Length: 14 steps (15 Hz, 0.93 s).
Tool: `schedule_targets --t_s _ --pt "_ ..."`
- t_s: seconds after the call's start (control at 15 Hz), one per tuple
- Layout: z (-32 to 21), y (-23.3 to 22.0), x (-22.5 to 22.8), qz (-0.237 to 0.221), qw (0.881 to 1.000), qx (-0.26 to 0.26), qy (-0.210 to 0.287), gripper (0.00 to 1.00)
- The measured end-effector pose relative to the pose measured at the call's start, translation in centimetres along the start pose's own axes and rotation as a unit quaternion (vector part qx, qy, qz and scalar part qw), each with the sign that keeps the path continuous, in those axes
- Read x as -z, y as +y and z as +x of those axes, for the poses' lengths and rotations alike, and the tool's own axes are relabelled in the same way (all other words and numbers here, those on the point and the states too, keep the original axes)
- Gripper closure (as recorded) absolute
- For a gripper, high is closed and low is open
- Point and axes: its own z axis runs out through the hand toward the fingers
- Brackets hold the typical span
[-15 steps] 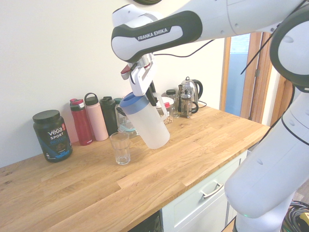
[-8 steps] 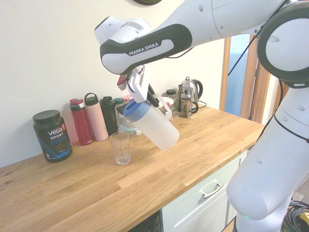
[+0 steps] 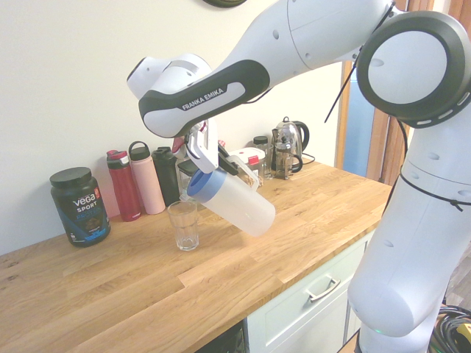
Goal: Pour me some water
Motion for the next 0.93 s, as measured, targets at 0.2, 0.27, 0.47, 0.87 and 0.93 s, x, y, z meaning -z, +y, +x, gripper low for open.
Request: schedule_targets --t_s 0.2,0.27,0.47,0.87,0.93 --pt "0.3 -1.2 -0.1 -0.024 1.0 0.012 -0.004 1.0" --pt "0.5 -1.5 -0.1 -0.032 0.999 0.015 -0.004 1.0" --pt "0.9 -2.7 -0.3 -0.049 0.999 0.022 -0.001 1.0" --pt "1.7 -3.2 -0.9 -0.074 0.997 0.024 0.002 1.0" --pt "1.7 -3.1 -0.9 -0.076 0.997 0.023 0.002 1.0"
